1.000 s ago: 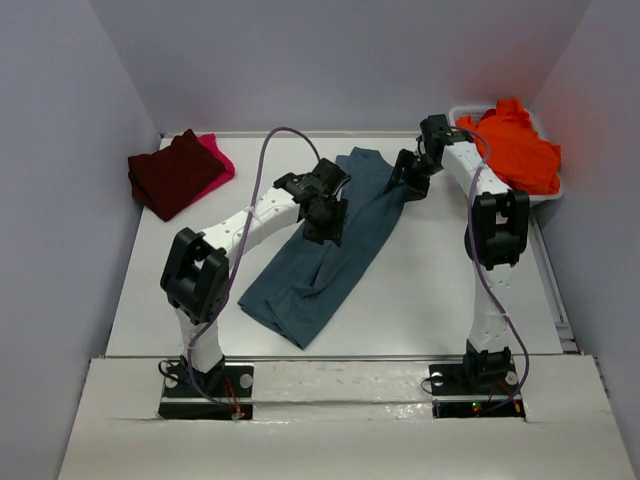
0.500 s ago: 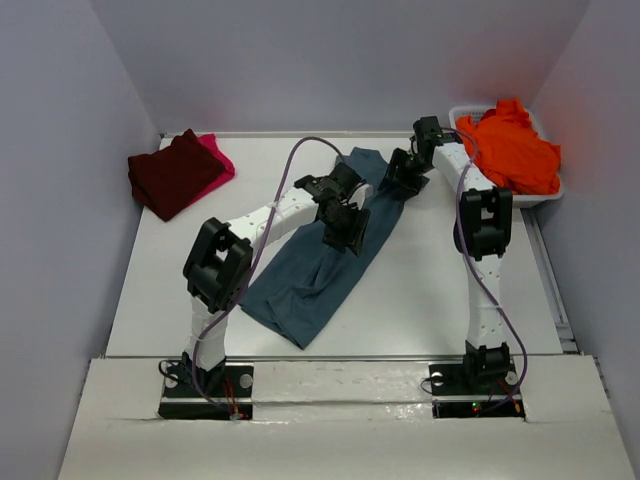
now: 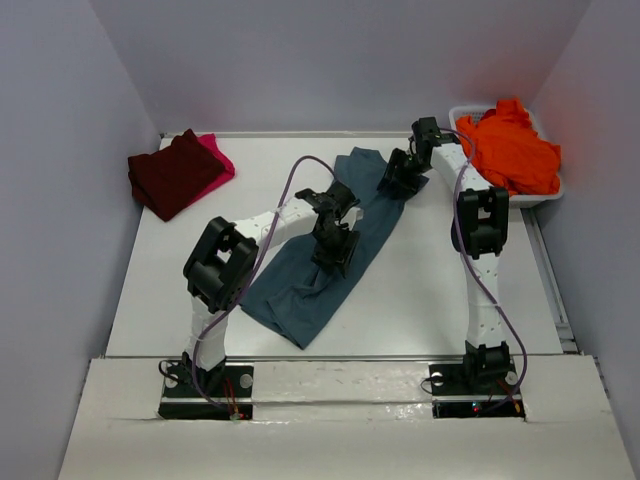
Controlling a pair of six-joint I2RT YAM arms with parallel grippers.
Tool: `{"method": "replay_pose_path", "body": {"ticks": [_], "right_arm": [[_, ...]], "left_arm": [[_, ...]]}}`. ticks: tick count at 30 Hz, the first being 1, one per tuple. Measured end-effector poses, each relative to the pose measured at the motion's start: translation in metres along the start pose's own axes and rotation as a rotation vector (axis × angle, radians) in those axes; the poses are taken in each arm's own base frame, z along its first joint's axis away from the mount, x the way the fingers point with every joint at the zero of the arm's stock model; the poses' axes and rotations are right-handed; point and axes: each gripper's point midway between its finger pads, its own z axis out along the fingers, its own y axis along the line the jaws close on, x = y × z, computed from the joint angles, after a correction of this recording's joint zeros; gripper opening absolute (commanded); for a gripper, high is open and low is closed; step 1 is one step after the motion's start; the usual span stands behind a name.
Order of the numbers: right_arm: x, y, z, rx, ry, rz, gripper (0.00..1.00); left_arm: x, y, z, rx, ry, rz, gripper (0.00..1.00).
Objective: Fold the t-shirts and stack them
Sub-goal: Fold the tshirt
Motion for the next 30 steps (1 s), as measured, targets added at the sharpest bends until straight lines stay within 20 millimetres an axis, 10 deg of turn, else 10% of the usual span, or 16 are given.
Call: {"method": "replay_pose_path", "body": {"ticks": [19,30], "right_arm": [[-0.002,-0.003,-0.001,-0.006,0.001,0.003,0.62],[-0.004,-0.009,0.001,-0.033,0.021,0.028,0.62]], "left_arm": [[-0.004,0.085,-0.004,-0.168,0.009,-0.237,0.59],[0.002,0.091,0.002,-0.191,0.038,-0.243,0.59]]}}
